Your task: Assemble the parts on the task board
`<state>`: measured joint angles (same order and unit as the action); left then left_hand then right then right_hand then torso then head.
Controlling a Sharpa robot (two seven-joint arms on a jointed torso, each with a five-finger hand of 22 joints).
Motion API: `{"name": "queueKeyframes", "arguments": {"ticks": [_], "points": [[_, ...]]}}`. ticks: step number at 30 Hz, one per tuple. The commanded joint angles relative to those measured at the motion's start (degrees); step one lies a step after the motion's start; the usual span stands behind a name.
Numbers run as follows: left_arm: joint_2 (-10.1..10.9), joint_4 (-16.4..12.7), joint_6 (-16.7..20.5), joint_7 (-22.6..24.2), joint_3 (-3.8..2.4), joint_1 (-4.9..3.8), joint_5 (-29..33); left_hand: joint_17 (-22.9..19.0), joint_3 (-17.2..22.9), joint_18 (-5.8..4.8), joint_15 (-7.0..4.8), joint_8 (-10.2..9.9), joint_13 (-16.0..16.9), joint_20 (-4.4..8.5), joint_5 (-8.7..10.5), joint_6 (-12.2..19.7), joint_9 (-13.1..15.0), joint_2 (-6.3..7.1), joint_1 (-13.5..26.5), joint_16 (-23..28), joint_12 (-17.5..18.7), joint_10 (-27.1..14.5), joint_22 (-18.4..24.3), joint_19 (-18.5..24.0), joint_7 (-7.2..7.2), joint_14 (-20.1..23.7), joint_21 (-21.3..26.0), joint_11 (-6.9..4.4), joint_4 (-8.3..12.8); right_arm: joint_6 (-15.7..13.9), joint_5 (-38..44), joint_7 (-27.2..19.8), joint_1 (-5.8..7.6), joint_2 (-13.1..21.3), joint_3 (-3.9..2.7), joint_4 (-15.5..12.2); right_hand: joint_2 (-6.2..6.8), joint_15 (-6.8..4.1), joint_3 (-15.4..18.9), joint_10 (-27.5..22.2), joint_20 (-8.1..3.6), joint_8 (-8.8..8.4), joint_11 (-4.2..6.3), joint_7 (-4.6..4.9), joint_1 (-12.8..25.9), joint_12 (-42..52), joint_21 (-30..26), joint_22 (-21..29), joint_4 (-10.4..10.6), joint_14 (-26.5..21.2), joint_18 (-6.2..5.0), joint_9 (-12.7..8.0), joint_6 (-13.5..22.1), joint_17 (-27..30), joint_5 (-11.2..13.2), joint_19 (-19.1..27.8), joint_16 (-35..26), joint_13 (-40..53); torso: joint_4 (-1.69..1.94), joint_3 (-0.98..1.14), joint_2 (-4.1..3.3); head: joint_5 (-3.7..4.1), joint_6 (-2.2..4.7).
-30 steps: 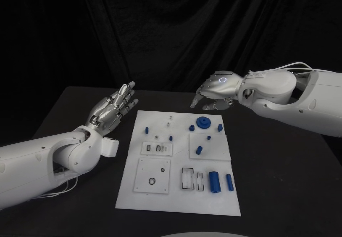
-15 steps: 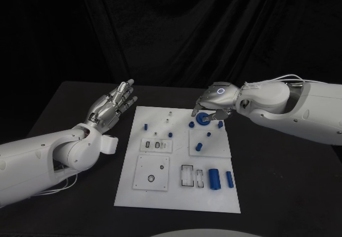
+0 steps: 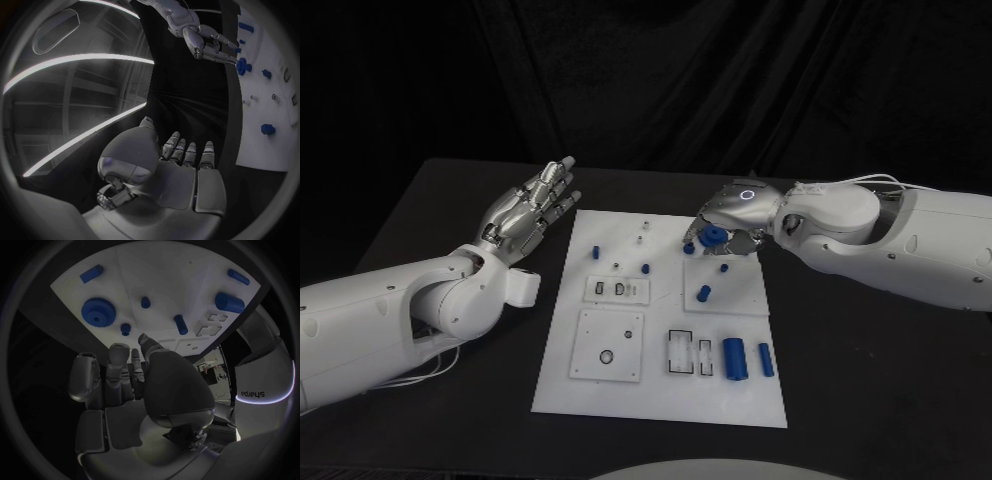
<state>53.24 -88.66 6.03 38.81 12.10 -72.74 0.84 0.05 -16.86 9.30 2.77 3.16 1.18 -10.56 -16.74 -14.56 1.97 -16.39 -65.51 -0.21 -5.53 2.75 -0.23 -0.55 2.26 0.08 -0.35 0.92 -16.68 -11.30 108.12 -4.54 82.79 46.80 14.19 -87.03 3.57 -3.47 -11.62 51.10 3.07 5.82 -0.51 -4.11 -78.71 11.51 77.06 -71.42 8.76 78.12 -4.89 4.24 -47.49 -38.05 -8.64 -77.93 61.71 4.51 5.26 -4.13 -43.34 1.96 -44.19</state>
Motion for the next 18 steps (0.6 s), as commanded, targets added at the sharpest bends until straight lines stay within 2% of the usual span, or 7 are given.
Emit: {"name": "queueKeyframes", "arguments": {"ticks": [1,3,8,10,13,18], "points": [[-0.1,0.0,-1.4,3.7,-0.05,-0.15,-0.2,-0.1,0.3,1.10,0.47,0.2,0.0,-0.51,-0.38,-0.1,0.0,-0.02,-0.4,0.2,-0.2,-0.2,-0.1,0.0,0.34,-0.1,-0.1,0.46,0.0,-5.0,-1.2,3.2,-0.40,-0.2,-0.05,0.3,-0.10,0.09,-0.3,0.3,-0.03,-0.32,0.03,0.08,-0.7,-0.2,-0.4,0.1,-0.5,0.3,0.39,0.0,-0.3,0.1,-0.5,0.2,0.0,0.0,0.34,-0.11,-0.37,0.04,0.02],[0.0,0.0,-1.6,3.7,-0.05,-0.14,-0.2,-0.1,0.3,1.10,0.47,0.2,0.1,-0.51,-0.42,-0.1,0.0,-0.02,-0.4,0.2,-0.2,-0.1,-0.1,0.0,0.38,-0.1,-0.1,0.51,0.0,-5.7,-1.2,3.6,-0.62,-0.4,-0.05,0.4,0.03,-0.01,-0.7,0.2,-0.10,-0.46,0.03,0.23,-1.2,-0.6,-0.3,-0.1,-0.9,0.4,0.40,0.0,-0.4,-0.1,-1.2,0.1,0.1,-0.1,0.43,-0.13,-0.53,0.16,0.06],[0.7,-0.5,-1.8,3.5,-0.04,-0.13,-0.2,-0.1,0.5,1.11,0.54,-0.1,0.0,-0.59,-0.67,0.7,-0.1,-0.15,-0.5,0.2,-0.2,-0.1,-0.1,0.1,0.33,-0.1,-0.1,0.97,-0.1,-7.3,1.1,4.1,-0.96,-1.1,-0.05,1.1,0.24,-0.06,-1.2,-0.3,-0.15,-0.70,-0.04,0.27,-1.7,-1.5,-0.4,-0.2,-1.4,0.4,0.39,-0.1,-0.4,-0.2,-2.1,0.0,0.1,-0.3,0.36,-0.12,-0.86,0.48,0.01],[1.0,-0.8,-1.8,3.4,-0.04,-0.13,-0.2,-0.1,0.5,1.11,0.54,0.0,0.1,-0.59,-0.70,0.5,0.0,-0.16,-0.5,0.2,-0.3,-0.1,-0.1,0.1,0.34,-0.1,-0.1,0.97,-0.1,-8.0,2.9,4.3,-1.05,-1.4,-0.05,1.4,0.33,-0.13,-1.9,-0.2,-0.20,-0.58,0.05,0.10,-2.4,-1.9,-0.4,-0.4,-1.9,0.6,0.41,0.1,-1.1,-0.5,-3.5,-0.1,0.2,-0.4,0.32,-0.11,-0.91,0.49,-0.02],[1.2,-0.9,-1.9,3.3,-0.04,-0.13,-0.2,-0.1,0.6,1.12,0.58,0.0,0.1,-0.61,-0.91,0.6,0.0,-0.16,-0.5,0.2,-0.4,0.0,-0.1,0.0,0.43,-0.1,-0.1,1.06,0.0,-7.9,4.3,4.5,-1.13,-1.8,-0.05,1.7,0.43,-0.24,-2.3,0.0,-0.27,-0.58,0.29,-0.50,-2.6,-2.2,-0.4,-0.5,-2.1,0.6,0.39,0.1,-1.4,-0.3,-3.8,-0.1,0.1,-0.4,0.28,-0.10,-1.10,0.42,0.04],[1.1,-0.8,-2.1,3.2,-0.04,-0.12,-0.2,-0.1,0.6,1.12,0.63,-0.1,0.1,-0.65,-1.06,0.8,-0.1,-0.17,-0.6,0.2,-0.4,0.0,-0.1,0.0,0.46,-0.1,-0.1,1.14,0.0,-6.7,5.2,4.8,-1.43,-2.4,-0.05,2.6,0.61,-0.26,-2.8,0.9,-0.34,-0.28,0.25,-0.48,-2.1,-2.3,-0.3,-0.9,-1.8,0.8,0.48,0.3,-2.5,-0.7,-3.5,-0.4,0.2,-0.3,0.35,-0.08,-1.22,0.38,-0.06]]}}
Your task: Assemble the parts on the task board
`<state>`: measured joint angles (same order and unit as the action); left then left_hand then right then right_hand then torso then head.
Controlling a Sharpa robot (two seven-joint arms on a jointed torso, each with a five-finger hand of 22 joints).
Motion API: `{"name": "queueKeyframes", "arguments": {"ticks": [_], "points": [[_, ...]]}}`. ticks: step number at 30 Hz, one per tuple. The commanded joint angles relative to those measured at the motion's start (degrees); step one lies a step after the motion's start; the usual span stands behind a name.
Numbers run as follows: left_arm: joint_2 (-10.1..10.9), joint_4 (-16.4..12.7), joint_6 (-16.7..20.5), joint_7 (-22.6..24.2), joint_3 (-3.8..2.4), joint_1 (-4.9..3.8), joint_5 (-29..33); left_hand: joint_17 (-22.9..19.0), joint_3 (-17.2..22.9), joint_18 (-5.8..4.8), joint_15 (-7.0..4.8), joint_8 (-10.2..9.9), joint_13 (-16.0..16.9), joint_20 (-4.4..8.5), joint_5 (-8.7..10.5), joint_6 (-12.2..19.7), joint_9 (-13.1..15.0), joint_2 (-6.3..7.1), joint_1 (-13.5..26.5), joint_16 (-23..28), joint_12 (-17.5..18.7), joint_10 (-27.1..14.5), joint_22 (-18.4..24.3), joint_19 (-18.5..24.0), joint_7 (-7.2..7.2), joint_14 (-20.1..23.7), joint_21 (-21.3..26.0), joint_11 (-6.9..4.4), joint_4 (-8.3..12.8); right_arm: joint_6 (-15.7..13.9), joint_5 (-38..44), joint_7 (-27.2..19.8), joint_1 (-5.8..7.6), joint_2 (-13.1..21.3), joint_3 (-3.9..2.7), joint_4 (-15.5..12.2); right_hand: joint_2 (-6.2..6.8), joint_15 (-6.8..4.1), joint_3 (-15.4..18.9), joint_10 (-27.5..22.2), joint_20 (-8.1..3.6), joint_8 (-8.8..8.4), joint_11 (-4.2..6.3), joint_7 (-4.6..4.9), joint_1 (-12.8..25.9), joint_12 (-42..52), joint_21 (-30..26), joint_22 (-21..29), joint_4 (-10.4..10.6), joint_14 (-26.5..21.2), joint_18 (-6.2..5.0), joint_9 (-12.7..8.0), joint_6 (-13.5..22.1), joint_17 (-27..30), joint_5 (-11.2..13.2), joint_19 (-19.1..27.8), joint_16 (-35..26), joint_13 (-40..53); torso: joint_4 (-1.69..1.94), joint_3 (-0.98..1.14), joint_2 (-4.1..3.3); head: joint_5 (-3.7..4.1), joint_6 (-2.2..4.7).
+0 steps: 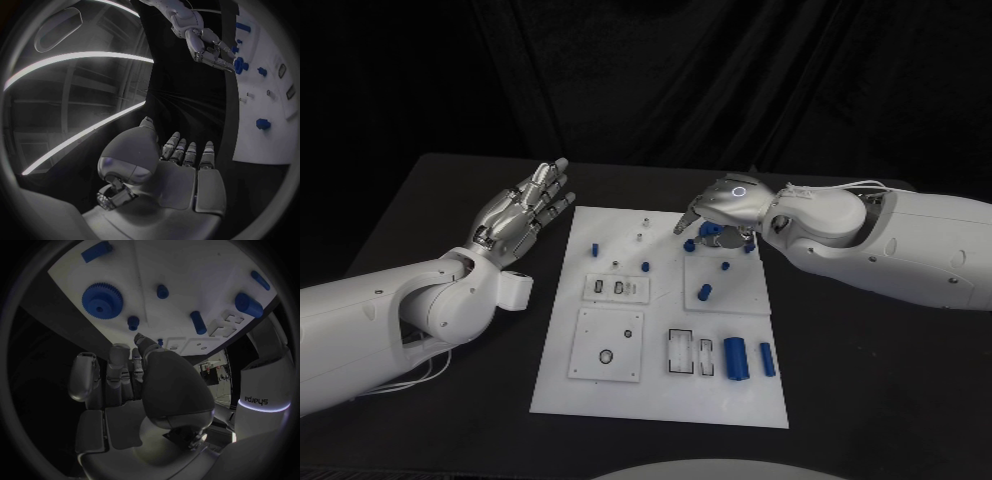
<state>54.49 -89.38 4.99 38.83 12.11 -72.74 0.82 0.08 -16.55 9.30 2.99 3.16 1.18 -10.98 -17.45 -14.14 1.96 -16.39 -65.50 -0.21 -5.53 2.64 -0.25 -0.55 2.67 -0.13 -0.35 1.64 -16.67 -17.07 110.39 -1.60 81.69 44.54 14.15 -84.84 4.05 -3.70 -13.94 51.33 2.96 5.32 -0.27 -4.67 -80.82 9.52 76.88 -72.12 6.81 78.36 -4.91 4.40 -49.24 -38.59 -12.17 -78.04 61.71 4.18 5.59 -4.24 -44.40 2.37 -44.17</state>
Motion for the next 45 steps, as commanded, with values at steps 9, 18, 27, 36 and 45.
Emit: {"name": "queueKeyframes", "arguments": {"ticks": [9,18,27,36,45], "points": [[-0.7,0.4,-1.7,3.1,-0.05,-0.11,-0.2,-0.1,0.7,1.13,0.63,0.0,0.0,-0.48,-0.89,0.2,0.0,-0.14,-0.9,0.2,-0.1,-0.1,-0.1,-0.1,0.32,0.1,-0.2,0.29,0.1,0.5,3.3,2.4,-1.01,-0.6,-0.02,0.9,0.51,0.03,-0.8,2.0,-0.23,0.52,-0.31,0.92,1.1,-0.5,0.3,-1.0,0.7,1.2,0.66,0.6,-2.0,-1.3,0.9,-0.8,0.8,0.1,-0.05,0.02,-0.17,-0.04,-0.14],[-1.1,1.0,-2.1,3.0,-0.05,-0.10,-0.2,-0.1,0.8,1.13,0.65,0.1,0.0,-0.52,-1.08,0.1,0.0,-0.15,-1.0,0.2,-0.1,-0.1,-0.1,-0.1,0.32,0.1,-0.2,0.30,0.1,1.2,3.4,2.1,-1.24,-0.5,-0.02,0.8,0.82,0.19,-1.2,4.1,-0.11,0.83,-0.55,1.55,2.0,-0.4,0.7,-1.8,1.1,1.7,0.83,1.1,-3.4,-2.4,1.1,-1.3,1.4,0.4,0.00,0.01,-0.20,0.12,-0.32],[-1.5,1.5,-2.7,3.0,-0.05,-0.08,-0.2,-0.1,0.9,1.13,0.66,0.2,0.0,-0.55,-1.35,0.0,0.0,-0.15,-1.1,0.2,-0.1,-0.1,-0.1,-0.1,0.39,0.1,-0.2,0.36,0.1,1.3,3.4,1.5,-2.04,-1.4,-0.02,2.1,1.09,0.26,-3.0,6.0,0.03,0.67,-0.58,1.78,1.4,-0.8,0.2,-1.8,0.7,1.4,0.77,1.7,-4.0,-2.1,-2.1,-1.1,1.0,0.4,-0.01,-0.02,-0.19,0.56,-0.13],[-1.4,1.5,-3.4,2.8,-0.05,-0.07,-0.2,-0.1,1.3,1.13,0.74,0.3,0.1,-0.66,-2.17,-0.2,0.1,-0.15,-1.5,0.2,-0.3,0.0,-0.1,-0.1,0.58,0.1,-0.2,0.58,0.2,0.1,3.4,1.1,-3.25,-2.7,-0.03,4.0,1.45,0.30,-5.7,7.2,0.00,0.72,-0.52,2.10,0.5,-1.6,-1.1,-0.8,-0.1,0.4,0.40,2.5,-4.8,0.1,-4.9,0.0,-0.7,0.4,-0.11,0.01,-0.20,0.49,-0.28],[-1.4,1.8,-4.1,2.5,-0.05,-0.04,-0.2,-0.1,3.0,1.13,1.27,1.0,0.1,-0.99,-6.35,-1.3,0.2,-0.14,-3.4,0.2,-0.2,-0.1,-0.2,-0.2,1.09,0.1,-0.3,0.75,0.4,-0.8,3.4,0.6,-4.32,-3.8,-0.04,5.8,1.42,0.33,-7.0,7.8,0.04,0.87,-0.59,2.37,0.0,-1.9,-1.4,-0.7,-0.7,0.2,0.37,3.0,-5.3,0.4,-4.8,0.1,-1.1,0.4,0.02,-0.04,-0.24,0.61,-0.28]]}}
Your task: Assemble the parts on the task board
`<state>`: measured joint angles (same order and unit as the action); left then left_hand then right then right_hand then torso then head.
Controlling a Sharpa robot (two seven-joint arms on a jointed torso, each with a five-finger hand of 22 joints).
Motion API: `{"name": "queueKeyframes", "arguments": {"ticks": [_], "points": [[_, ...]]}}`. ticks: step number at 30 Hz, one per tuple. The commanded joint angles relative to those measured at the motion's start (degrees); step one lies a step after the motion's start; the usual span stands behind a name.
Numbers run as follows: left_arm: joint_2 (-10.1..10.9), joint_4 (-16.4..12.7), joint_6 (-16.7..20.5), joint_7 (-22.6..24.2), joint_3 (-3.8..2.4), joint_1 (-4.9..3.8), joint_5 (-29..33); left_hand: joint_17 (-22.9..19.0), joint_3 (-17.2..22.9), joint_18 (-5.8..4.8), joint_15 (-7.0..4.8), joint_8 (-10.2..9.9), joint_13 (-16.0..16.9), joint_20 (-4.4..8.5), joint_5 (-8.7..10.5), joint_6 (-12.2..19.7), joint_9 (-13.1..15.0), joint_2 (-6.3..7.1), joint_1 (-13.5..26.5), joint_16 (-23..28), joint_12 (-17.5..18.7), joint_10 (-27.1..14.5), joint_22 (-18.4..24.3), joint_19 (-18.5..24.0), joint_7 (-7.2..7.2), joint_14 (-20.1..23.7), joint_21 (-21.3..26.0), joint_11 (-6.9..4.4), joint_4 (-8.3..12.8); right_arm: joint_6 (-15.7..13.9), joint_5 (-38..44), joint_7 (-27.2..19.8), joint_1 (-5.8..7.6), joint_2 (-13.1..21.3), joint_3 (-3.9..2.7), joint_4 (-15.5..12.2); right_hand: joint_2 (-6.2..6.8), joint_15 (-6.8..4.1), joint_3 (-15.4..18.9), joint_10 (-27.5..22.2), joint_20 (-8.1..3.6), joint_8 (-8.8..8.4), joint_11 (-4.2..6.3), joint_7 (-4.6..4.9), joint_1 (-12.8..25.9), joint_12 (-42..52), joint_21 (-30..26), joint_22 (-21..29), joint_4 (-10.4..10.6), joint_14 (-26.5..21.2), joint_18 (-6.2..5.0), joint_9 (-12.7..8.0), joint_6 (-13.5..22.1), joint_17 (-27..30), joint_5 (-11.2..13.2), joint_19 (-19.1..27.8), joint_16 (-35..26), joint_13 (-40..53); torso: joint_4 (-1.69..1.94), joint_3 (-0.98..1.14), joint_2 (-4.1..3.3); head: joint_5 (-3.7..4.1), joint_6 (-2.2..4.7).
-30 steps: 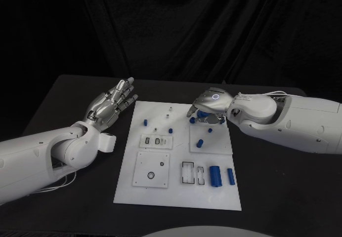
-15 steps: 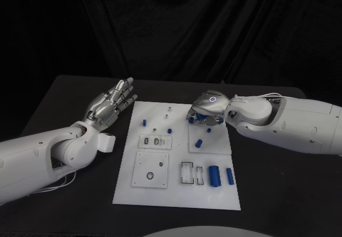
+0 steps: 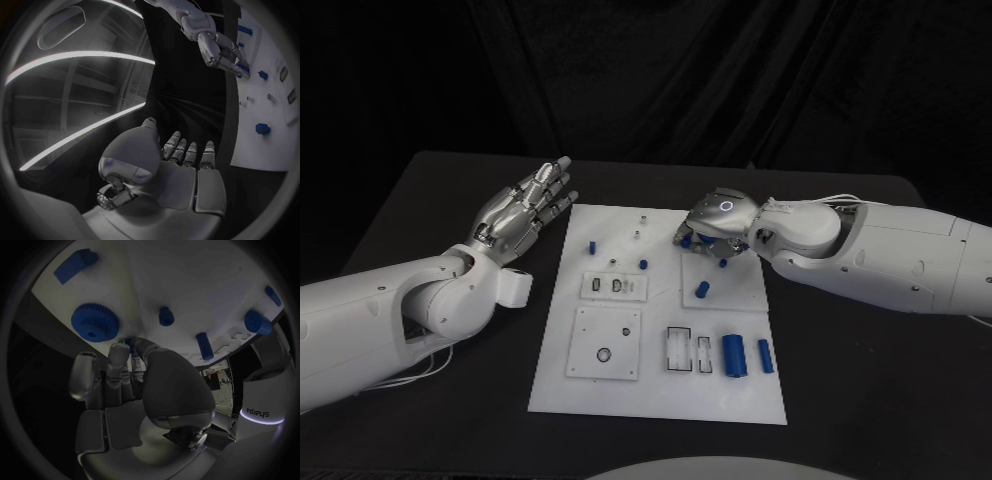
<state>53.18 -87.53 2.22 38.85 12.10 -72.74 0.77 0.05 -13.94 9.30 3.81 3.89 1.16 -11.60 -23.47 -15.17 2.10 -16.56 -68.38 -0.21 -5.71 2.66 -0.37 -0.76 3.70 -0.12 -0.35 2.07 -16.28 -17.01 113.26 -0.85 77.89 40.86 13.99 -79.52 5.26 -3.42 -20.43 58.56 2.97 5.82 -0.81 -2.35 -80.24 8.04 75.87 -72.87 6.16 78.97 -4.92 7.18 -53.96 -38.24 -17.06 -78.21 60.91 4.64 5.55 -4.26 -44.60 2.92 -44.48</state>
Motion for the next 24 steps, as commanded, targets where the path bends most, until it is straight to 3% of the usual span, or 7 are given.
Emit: {"name": "queueKeyframes", "arguments": {"ticks": [1,6,9,16,24], "points": [[-0.1,0.0,-1.3,2.5,-0.05,-0.04,-0.1,0.0,0.5,1.13,0.44,0.3,0.1,-0.36,-0.49,-0.3,0.1,0.03,-0.6,0.2,0.0,-0.1,-0.1,0.0,0.06,0.1,-0.3,0.33,0.0,-1.0,0.5,-0.3,-0.60,-0.2,0.12,0.7,0.24,0.06,-0.5,0.6,0.02,0.42,-0.07,0.13,-0.6,-0.4,-0.4,0.0,-0.1,-0.4,0.38,0.2,-0.7,0.0,0.1,0.3,-0.4,-0.1,0.03,0.00,-0.04,0.03,0.05],[-0.1,0.1,-1.4,2.5,-0.05,-0.03,-0.1,0.0,0.9,1.12,0.34,0.5,0.1,-0.33,-1.42,-0.6,0.1,0.04,-1.0,0.2,0.0,-0.1,0.0,0.0,0.13,0.1,-0.3,0.32,0.1,-2.4,0.5,-1.0,-0.85,-0.3,0.12,1.1,0.04,-0.02,-1.4,2.6,-0.01,1.26,0.12,0.69,-0.9,-0.2,-0.2,-0.5,-0.6,0.0,0.46,1.3,-2.3,-0.5,1.3,0.0,-0.2,0.2,-0.08,0.00,0.00,-0.03,0.06],[-0.1,0.2,-1.3,2.4,-0.05,-0.02,-0.1,0.0,1.0,1.12,0.35,0.5,0.1,-0.31,-1.72,-0.7,0.1,0.01,-1.1,0.2,0.0,-0.2,0.0,0.0,0.12,0.1,-0.3,0.28,0.1,-4.3,0.5,-1.3,-0.92,-0.2,0.12,1.1,-0.50,-0.48,-1.5,5.8,-0.35,2.99,1.02,1.46,-1.6,0.3,-0.1,-1.0,-1.6,0.4,0.51,3.3,-4.8,-1.0,3.0,-0.3,-0.1,0.6,-0.03,0.01,-0.02,-0.06,0.07],[0.0,0.3,-1.3,2.3,-0.05,-0.02,-0.1,0.0,1.2,1.12,0.36,0.6,0.1,-0.30,-1.95,-0.9,0.2,-0.01,-1.2,0.2,0.0,-0.1,0.0,0.0,0.11,0.1,-0.2,0.25,0.1,-7.3,0.5,-1.3,-0.81,0.1,0.02,0.4,-1.14,-1.17,0.1,9.2,-1.01,5.16,2.23,2.78,-1.6,0.0,0.3,-2.1,-2.1,1.2,0.72,7.3,-6.8,-1.9,7.1,-1.1,0.1,1.1,-0.09,0.02,0.00,-0.53,0.16],[-0.1,0.5,-1.2,2.1,-0.05,-0.02,-0.1,0.0,1.3,1.13,0.35,0.8,0.1,-0.28,-2.13,-1.3,0.2,-0.05,-1.3,0.2,-0.1,-0.1,0.0,0.0,0.15,0.1,-0.3,0.24,0.1,-8.4,-4.0,-0.7,1.09,-0.7,-0.18,0.1,-1.39,-1.49,1.5,10.8,-1.38,6.91,2.23,3.57,-1.2,-1.0,1.2,-3.5,-1.7,2.2,1.03,10.5,-8.6,-3.6,8.8,-2.1,0.8,1.3,0.06,-0.03,-0.07,-0.69,0.14]]}}
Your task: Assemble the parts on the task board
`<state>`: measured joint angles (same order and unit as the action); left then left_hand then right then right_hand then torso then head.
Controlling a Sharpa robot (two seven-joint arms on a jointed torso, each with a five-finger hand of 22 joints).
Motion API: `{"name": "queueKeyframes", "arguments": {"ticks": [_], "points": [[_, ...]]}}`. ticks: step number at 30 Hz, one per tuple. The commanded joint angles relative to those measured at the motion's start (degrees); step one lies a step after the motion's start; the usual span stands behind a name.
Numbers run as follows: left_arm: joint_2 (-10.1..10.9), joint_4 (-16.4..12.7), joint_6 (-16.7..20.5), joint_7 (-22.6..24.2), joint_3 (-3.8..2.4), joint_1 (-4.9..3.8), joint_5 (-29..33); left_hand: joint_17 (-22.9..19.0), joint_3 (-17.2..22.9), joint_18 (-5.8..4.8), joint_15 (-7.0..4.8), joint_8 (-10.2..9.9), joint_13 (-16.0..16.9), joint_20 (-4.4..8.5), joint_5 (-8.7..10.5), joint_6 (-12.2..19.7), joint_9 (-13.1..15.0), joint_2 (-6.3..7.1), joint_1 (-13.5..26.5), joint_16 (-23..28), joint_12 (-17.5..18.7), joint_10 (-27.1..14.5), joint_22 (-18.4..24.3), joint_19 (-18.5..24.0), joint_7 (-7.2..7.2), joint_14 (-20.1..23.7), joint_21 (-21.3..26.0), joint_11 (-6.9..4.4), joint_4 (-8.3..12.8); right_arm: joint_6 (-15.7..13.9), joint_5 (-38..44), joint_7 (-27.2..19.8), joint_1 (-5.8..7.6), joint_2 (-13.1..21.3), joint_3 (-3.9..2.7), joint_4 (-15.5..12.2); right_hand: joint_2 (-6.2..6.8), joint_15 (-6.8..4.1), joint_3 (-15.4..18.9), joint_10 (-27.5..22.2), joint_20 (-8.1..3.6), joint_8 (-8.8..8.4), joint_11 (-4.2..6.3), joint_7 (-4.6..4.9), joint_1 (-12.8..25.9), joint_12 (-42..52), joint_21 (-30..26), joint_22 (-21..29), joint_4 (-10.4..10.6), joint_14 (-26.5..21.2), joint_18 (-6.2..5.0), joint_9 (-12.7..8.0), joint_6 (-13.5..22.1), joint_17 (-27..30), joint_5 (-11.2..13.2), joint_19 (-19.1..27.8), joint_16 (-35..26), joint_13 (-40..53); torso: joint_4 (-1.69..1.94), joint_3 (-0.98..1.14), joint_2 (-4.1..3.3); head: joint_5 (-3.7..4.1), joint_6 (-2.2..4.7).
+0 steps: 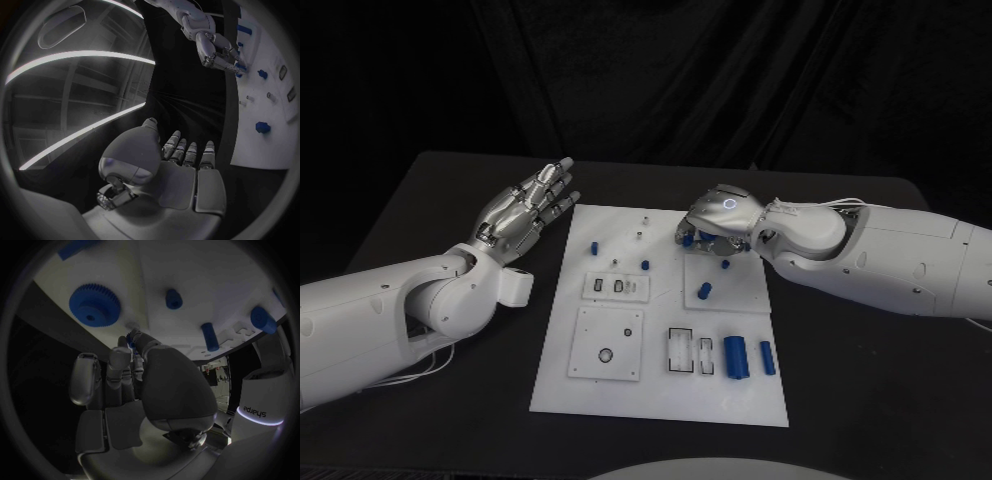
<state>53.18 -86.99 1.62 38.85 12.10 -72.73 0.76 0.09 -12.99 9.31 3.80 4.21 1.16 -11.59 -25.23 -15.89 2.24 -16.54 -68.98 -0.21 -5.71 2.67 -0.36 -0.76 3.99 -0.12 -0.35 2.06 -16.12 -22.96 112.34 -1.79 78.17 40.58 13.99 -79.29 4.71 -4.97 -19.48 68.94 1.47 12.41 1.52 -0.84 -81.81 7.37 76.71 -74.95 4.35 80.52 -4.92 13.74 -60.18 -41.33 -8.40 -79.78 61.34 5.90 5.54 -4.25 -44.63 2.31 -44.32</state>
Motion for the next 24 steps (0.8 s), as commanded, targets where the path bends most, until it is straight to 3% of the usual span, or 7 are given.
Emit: {"name": "queueKeyframes", "arguments": {"ticks": [1,6,8,17,24], "points": [[-0.1,0.1,-0.6,2.1,-0.05,-0.02,-0.1,-0.1,0.4,1.12,0.36,0.4,0.1,-0.29,-0.38,-0.6,0.1,-0.06,-0.7,0.2,-0.1,-0.1,0.0,0.0,-0.15,0.1,-0.3,0.24,-0.1,-2.5,-3.5,0.3,1.13,-0.7,-0.20,-0.1,-0.85,0.04,0.5,0.4,0.12,0.34,-0.12,2.08,0.3,-0.4,0.4,-1.5,0.1,0.7,1.05,4.0,-2.4,-0.6,0.1,-0.6,0.5,0.1,0.09,-0.04,-0.07,-0.11,-0.02],[-0.4,0.3,-0.6,2.1,-0.05,-0.02,-0.1,-0.1,0.5,1.12,0.34,0.5,0.1,-0.27,-0.46,-0.7,0.1,-0.09,-0.8,0.2,-0.1,-0.1,0.0,0.0,-0.12,0.1,-0.2,0.24,-0.1,-2.3,-5.0,1.3,2.45,-2.6,-0.43,1.2,-0.72,0.02,0.8,0.3,0.09,0.25,-0.19,2.07,0.6,-0.9,0.4,-1.6,0.3,0.8,1.07,4.5,-2.1,-0.9,0.4,-0.7,0.6,0.0,0.05,-0.08,-0.08,-0.43,-0.38],[-0.6,0.3,-0.4,2.3,-0.05,-0.02,-0.1,-0.1,0.5,1.12,0.30,0.6,0.1,-0.26,-0.53,-0.8,0.1,-0.09,-0.8,0.2,-0.1,-0.1,0.0,0.0,-0.10,0.1,-0.2,0.25,-0.1,-1.6,-5.3,2.0,2.77,-4.0,-0.59,2.5,-0.69,0.02,1.1,0.0,0.06,0.05,-0.29,2.03,0.9,-1.4,0.4,-1.7,0.6,0.9,1.07,4.9,-1.6,-1.0,0.7,-0.7,0.6,-0.1,0.11,-0.11,-0.14,-0.13,-0.56],[-0.9,0.5,-0.4,2.3,-0.05,-0.02,-0.1,-0.1,0.8,1.11,-0.33,0.6,0.1,-0.11,-0.78,-0.8,0.1,-0.01,-1.1,0.2,-0.1,-0.1,0.0,0.1,-0.09,0.1,-0.2,0.32,-0.1,0.6,-6.4,3.1,3.08,-8.8,-1.07,7.7,-0.72,-0.03,1.2,-0.5,0.04,-0.32,-0.30,2.03,1.1,-2.3,0.2,-1.6,0.9,0.9,1.02,5.3,-1.0,-1.3,1.0,-0.6,0.6,-0.2,0.20,-0.10,-0.21,0.03,-0.71],[-1.5,0.8,-0.6,2.3,-0.05,-0.02,-0.1,-0.1,0.9,1.11,-0.35,0.6,0.1,-0.09,-0.81,-0.8,0.1,-0.01,-1.1,0.2,-0.1,-0.1,0.0,0.1,-0.08,0.1,-0.2,0.32,-0.1,3.1,-8.5,3.3,3.11,-11.9,-1.43,11.3,-0.78,0.20,1.0,-1.5,0.16,-1.59,-0.65,2.24,1.0,-3.7,-0.9,-0.9,1.2,0.1,0.81,5.9,1.0,-0.2,0.3,0.1,-0.4,-0.4,0.15,-0.11,-0.14,0.07,-0.76]]}}
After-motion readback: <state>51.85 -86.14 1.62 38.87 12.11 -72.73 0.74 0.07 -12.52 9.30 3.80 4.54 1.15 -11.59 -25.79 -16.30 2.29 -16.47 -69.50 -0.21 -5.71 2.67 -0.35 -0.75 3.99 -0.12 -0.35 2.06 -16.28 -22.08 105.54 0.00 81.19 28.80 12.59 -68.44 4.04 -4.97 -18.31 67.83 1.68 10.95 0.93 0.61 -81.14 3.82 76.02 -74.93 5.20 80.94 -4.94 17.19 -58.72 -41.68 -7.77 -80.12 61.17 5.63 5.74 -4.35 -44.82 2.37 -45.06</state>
